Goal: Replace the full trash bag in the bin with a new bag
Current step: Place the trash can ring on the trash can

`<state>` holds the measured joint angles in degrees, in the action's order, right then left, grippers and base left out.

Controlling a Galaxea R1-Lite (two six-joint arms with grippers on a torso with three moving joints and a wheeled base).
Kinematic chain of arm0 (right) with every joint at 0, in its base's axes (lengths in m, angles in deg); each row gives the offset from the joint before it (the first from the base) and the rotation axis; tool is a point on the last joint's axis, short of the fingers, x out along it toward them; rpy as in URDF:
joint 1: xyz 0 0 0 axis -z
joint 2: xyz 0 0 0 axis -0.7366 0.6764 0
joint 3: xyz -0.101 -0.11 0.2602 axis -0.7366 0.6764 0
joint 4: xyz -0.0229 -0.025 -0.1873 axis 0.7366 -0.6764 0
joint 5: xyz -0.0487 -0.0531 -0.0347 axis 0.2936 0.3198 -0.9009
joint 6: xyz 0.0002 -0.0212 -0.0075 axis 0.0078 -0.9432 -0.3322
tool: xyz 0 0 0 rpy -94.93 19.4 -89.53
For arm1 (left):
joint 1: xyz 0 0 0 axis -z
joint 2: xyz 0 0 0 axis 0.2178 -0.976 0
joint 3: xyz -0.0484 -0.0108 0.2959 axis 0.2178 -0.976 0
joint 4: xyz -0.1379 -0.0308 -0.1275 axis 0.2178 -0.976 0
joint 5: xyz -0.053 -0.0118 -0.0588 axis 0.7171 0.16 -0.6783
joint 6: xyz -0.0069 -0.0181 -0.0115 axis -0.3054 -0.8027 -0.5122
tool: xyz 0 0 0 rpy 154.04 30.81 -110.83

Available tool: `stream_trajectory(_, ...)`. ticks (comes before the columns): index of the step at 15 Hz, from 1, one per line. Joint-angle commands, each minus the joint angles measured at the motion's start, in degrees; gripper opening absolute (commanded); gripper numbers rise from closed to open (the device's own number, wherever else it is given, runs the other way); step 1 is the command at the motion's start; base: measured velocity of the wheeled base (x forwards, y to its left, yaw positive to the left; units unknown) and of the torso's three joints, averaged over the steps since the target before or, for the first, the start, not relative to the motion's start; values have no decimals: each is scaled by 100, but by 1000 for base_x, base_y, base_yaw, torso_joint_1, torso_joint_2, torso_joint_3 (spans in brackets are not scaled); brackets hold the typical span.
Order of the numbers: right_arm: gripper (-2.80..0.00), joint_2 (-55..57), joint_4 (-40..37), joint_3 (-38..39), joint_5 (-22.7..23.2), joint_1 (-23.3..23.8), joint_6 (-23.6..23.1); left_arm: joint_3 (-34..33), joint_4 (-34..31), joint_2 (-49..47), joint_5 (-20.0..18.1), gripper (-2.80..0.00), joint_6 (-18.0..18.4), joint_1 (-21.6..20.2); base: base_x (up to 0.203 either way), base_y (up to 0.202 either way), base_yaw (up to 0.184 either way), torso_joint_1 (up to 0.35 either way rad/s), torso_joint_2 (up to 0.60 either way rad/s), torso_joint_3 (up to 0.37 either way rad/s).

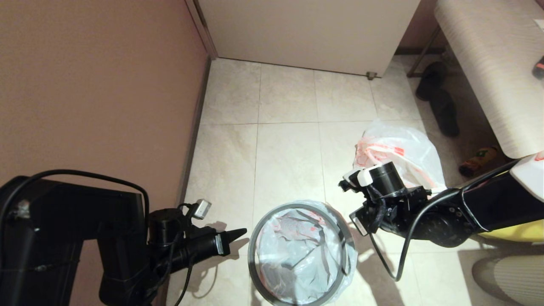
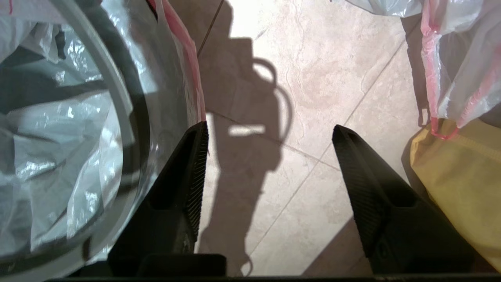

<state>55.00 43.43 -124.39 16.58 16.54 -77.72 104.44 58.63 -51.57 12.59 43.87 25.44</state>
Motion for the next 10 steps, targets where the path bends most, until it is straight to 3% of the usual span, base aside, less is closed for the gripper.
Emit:
stream_trajectory(1,0,412,121,-49,-9,8,-12,-31,272,-29,-10,-280,-10,68,0,0,0,0,0,0)
stream_trajectory(10,0,160,168,-3,-243,-641,42,9,272,-92,-2,-280,76,41,0,0,0,0,0,0)
